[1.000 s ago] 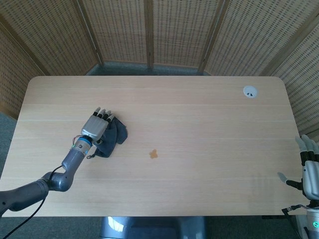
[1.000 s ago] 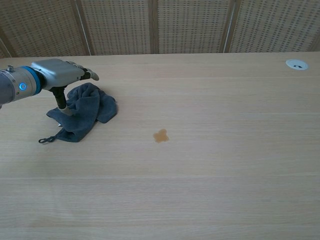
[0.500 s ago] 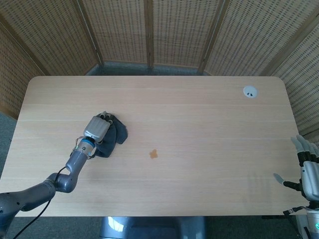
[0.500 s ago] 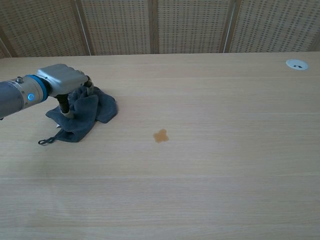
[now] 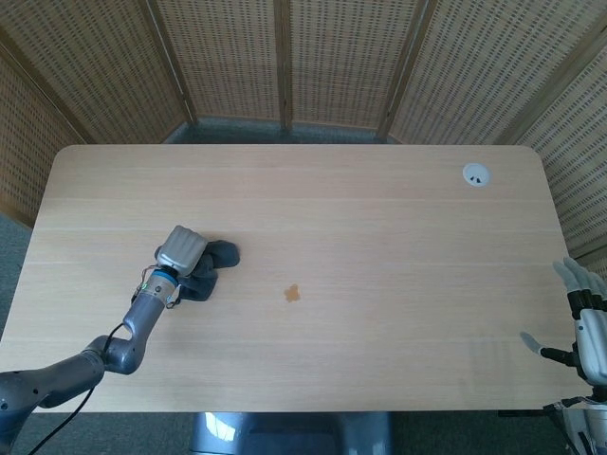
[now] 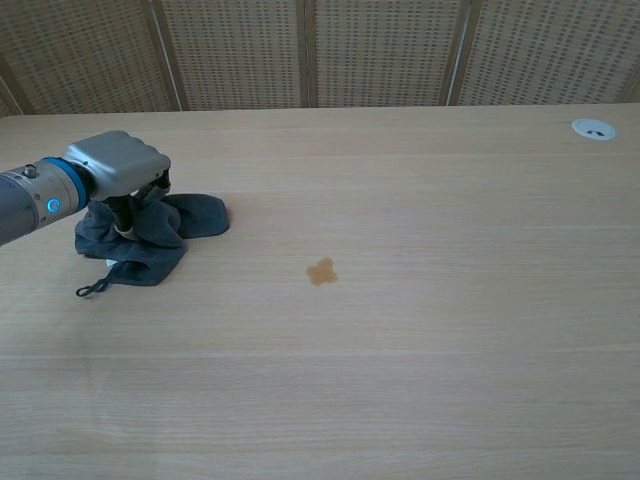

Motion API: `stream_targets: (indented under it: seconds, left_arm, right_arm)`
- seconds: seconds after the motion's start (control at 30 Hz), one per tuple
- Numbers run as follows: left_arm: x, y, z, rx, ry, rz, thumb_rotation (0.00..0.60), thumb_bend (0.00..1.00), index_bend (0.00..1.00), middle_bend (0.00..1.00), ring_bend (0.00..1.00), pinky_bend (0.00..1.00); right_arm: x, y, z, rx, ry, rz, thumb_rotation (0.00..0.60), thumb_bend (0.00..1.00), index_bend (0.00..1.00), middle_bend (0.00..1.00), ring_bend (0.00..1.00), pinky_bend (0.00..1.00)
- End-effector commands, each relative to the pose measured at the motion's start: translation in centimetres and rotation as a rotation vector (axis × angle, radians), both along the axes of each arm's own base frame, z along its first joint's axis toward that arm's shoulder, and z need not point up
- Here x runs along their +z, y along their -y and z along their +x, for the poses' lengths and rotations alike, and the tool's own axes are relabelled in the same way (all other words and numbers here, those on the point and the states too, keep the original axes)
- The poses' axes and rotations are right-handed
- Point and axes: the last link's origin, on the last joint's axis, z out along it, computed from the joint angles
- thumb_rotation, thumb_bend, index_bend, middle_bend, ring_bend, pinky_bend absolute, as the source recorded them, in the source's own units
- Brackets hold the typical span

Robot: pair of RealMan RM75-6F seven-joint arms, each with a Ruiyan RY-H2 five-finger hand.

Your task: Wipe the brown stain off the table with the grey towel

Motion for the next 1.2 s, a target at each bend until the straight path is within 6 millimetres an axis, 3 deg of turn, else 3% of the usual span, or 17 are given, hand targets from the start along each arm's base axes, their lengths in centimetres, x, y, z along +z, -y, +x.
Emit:
stream_targets:
  seconds: [0.03, 0.57, 0.8, 1.2]
  left_arm:
    - [0.9, 0.3, 0.5, -0.048, 0.05, 0.013, 0.6, 0.2, 0.74, 0.72, 0.7, 0.9]
    - [5.1, 3.3, 3.2, -0.568, 0.306, -0.051, 0.6, 0.24, 0.74, 0.74, 0.71, 0.94]
    - [5.3, 4.2, 3.5, -0.716, 0.37, -0.089, 0.6, 0.24, 0.74, 0.74, 0.71, 0.94]
    - [4.1, 6.1, 6.4, -0.982, 0.428, -0.161, 0.6, 0.24, 0.73, 0.73, 0.71, 0.93]
  right_arm:
    - [-0.1, 0.0, -0.1, -0.004, 0.001, 0.003, 0.6, 0.0, 0.0, 0.0, 0.0, 0.0]
    - [-0.3, 0.1, -0.1, -0.017, -0.011, 0.01, 0.6, 0.0, 0.0, 0.0, 0.0, 0.0]
    - [-0.4, 0.1, -0.1, -0.02, -0.013, 0.012, 0.6, 0.0, 0.0, 0.0, 0.0, 0.0]
    - [-0.3, 0.3, -0.2, -0.028, -0.015, 0.01, 0.6, 0.0, 0.0, 0.0, 0.0, 0.0]
